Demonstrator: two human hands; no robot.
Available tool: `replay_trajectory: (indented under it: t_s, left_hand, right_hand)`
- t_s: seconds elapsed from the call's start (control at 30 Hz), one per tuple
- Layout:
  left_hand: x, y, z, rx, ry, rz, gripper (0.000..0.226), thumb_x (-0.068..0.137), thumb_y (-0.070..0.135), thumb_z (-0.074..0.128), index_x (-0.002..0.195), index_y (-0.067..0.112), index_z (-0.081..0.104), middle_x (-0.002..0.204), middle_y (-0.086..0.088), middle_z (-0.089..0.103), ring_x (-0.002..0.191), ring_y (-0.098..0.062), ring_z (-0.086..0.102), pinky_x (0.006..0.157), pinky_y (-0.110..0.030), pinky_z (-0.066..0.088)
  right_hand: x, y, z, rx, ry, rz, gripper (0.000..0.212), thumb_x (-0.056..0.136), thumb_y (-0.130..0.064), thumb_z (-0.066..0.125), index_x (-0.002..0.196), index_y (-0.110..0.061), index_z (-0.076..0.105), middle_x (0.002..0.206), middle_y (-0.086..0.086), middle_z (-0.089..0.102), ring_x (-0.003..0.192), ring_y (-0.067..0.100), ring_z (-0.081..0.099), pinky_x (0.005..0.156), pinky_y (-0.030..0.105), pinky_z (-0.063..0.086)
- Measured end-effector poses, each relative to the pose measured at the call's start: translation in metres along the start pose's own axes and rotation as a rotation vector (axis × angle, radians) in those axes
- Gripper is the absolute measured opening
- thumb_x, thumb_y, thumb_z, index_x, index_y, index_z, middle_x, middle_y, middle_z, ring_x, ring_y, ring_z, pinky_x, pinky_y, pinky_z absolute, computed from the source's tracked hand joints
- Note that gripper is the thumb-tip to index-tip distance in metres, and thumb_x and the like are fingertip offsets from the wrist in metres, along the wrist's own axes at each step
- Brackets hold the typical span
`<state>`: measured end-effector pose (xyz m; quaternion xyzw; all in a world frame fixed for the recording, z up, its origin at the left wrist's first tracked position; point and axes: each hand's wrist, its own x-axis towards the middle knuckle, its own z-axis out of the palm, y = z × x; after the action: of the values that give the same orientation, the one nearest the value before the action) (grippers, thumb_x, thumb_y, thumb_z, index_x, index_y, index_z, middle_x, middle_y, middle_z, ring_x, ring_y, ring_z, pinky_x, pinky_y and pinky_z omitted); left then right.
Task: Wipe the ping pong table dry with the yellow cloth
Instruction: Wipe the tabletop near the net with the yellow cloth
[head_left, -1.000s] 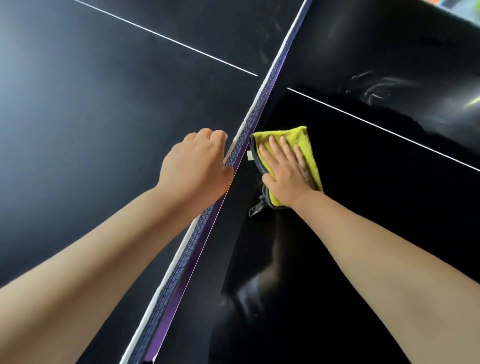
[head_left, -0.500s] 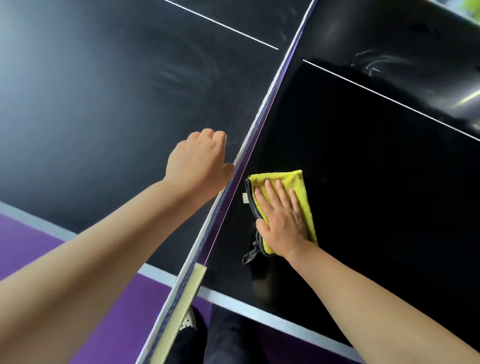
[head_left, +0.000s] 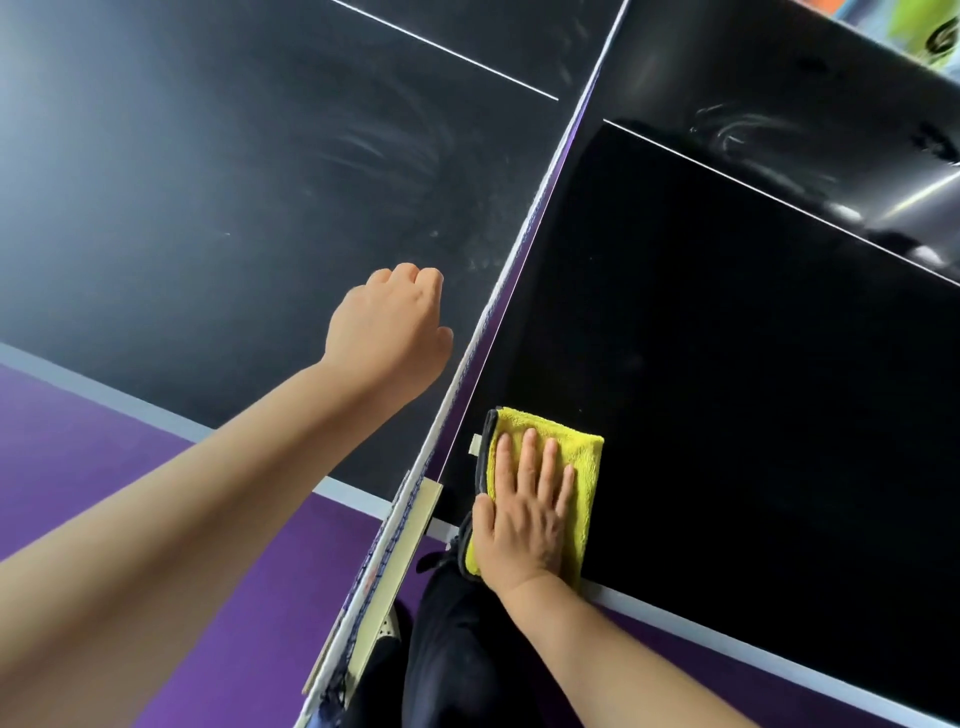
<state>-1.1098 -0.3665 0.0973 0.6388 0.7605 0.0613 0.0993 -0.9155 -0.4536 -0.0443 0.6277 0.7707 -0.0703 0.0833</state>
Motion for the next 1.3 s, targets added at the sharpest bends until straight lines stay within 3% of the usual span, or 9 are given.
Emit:
replay_trajectory:
  t_s: [0.3,0.4,0.47,0.53,0.77,0.9,1.17,1.3]
  left_hand:
    - [0.024,-0.004,0.013,-0.004,-0.047,-0.043,0.033,0.091,0.024,0.047,0.121,0.011,0.050,0.118,-0.007,0.055,0.108,-0.029,0.050,0.080,-0.039,0.042]
    - [0.038,0.001,0.020,0.002,-0.051,-0.035,0.034,0.095,0.032,0.042,0.119,0.010,0.052,0.116,-0.008,0.057,0.106,-0.030,0.052,0.082,-0.039,0.042]
    - [0.048,0.007,0.024,0.003,-0.030,-0.027,0.038,0.098,0.037,0.034,0.116,0.011,0.054,0.111,-0.008,0.060,0.101,-0.030,0.053,0.080,-0.039,0.041]
    - [0.059,0.014,0.026,-0.012,-0.012,-0.028,0.041,0.099,0.040,0.030,0.114,0.012,0.056,0.108,-0.007,0.060,0.098,-0.029,0.054,0.079,-0.038,0.040]
    - [0.107,0.040,0.026,-0.046,-0.041,-0.043,0.056,0.088,0.057,0.040,0.123,0.015,0.052,0.116,-0.003,0.059,0.107,-0.025,0.053,0.088,-0.035,0.040]
    - [0.140,0.045,0.029,-0.097,-0.017,-0.071,0.048,0.085,0.048,0.051,0.119,0.015,0.051,0.116,-0.002,0.058,0.108,-0.025,0.051,0.089,-0.034,0.039]
    - [0.196,0.062,0.031,-0.177,0.017,-0.084,0.044,0.085,0.039,0.054,0.124,0.019,0.048,0.118,0.002,0.055,0.111,-0.022,0.048,0.089,-0.031,0.038]
    - [0.220,0.066,0.037,-0.206,0.027,-0.083,0.046,0.085,0.037,0.055,0.128,0.023,0.045,0.120,0.006,0.054,0.114,-0.019,0.046,0.089,-0.030,0.038]
  right_hand:
    - [0.046,-0.035,-0.003,0.141,0.031,0.228,0.069,0.087,-0.040,0.029,0.149,-0.012,0.032,0.155,0.020,0.032,0.144,0.043,0.027,0.114,0.057,0.013]
    - [0.087,-0.043,-0.007,0.166,0.037,0.314,0.071,0.088,-0.042,0.019,0.153,-0.015,0.027,0.160,0.019,0.022,0.148,0.042,0.016,0.116,0.056,0.000]
    - [0.116,-0.043,-0.013,0.179,0.008,0.344,0.074,0.087,-0.042,0.008,0.156,-0.018,0.013,0.163,0.017,0.005,0.150,0.040,-0.001,0.115,0.054,-0.014]
    - [0.147,-0.039,-0.020,0.218,-0.020,0.377,0.073,0.087,-0.041,0.006,0.156,-0.019,-0.002,0.163,0.014,-0.009,0.149,0.037,-0.015,0.114,0.054,-0.019]
    - [0.256,-0.016,-0.046,0.260,0.027,0.504,0.069,0.099,-0.039,0.029,0.157,-0.019,-0.001,0.164,0.015,-0.009,0.149,0.039,-0.014,0.115,0.055,-0.015]
    - [0.322,0.005,-0.061,0.242,0.051,0.530,0.069,0.099,-0.039,0.030,0.157,-0.018,0.001,0.164,0.015,-0.007,0.149,0.039,-0.012,0.116,0.056,-0.012]
    - [0.441,0.042,-0.088,0.230,0.082,0.501,0.068,0.097,-0.034,0.030,0.158,-0.017,0.004,0.164,0.017,-0.003,0.149,0.041,-0.009,0.116,0.058,-0.009]
    - [0.492,0.056,-0.097,0.211,0.087,0.458,0.067,0.099,-0.041,0.027,0.158,-0.018,0.003,0.164,0.016,-0.004,0.149,0.040,-0.009,0.118,0.057,-0.008]
